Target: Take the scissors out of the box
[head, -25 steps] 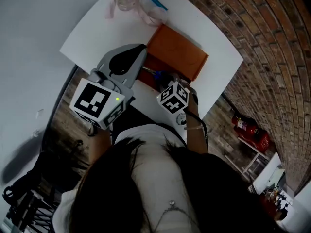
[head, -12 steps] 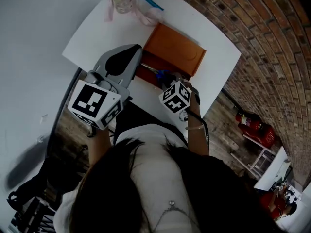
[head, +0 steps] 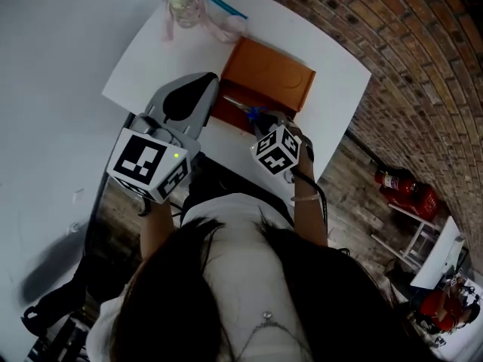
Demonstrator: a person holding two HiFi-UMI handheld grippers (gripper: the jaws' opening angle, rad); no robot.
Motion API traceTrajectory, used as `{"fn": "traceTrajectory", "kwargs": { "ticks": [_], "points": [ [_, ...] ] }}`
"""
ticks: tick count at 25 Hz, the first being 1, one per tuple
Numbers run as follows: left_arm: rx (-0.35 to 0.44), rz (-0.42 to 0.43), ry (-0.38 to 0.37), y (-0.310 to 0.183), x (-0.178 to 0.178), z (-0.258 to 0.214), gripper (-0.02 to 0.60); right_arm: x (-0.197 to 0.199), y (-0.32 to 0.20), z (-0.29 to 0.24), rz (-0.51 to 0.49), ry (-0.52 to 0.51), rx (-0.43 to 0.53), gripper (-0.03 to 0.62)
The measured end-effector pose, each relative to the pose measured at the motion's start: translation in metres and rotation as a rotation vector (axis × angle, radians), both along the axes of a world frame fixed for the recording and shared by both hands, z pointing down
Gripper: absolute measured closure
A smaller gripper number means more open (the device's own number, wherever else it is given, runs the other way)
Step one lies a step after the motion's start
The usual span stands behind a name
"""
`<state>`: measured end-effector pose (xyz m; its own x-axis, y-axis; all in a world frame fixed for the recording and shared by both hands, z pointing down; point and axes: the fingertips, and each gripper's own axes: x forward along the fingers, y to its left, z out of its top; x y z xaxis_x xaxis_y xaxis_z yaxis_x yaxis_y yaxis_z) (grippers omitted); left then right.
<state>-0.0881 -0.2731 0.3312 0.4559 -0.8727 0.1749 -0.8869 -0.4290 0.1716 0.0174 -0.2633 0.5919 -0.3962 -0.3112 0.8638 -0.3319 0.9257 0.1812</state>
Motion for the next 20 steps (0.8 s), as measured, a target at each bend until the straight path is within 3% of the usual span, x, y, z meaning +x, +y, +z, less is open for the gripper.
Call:
{"fn": "traceTrajectory", "kwargs": {
  "ticks": [20],
  "points": [
    [0.048,0.123,-0.043,0.044,0.014,-0.025,0.581,0.008,0.028,-0.039,0.196,-0.121,0.075,0.499]
  ]
}}
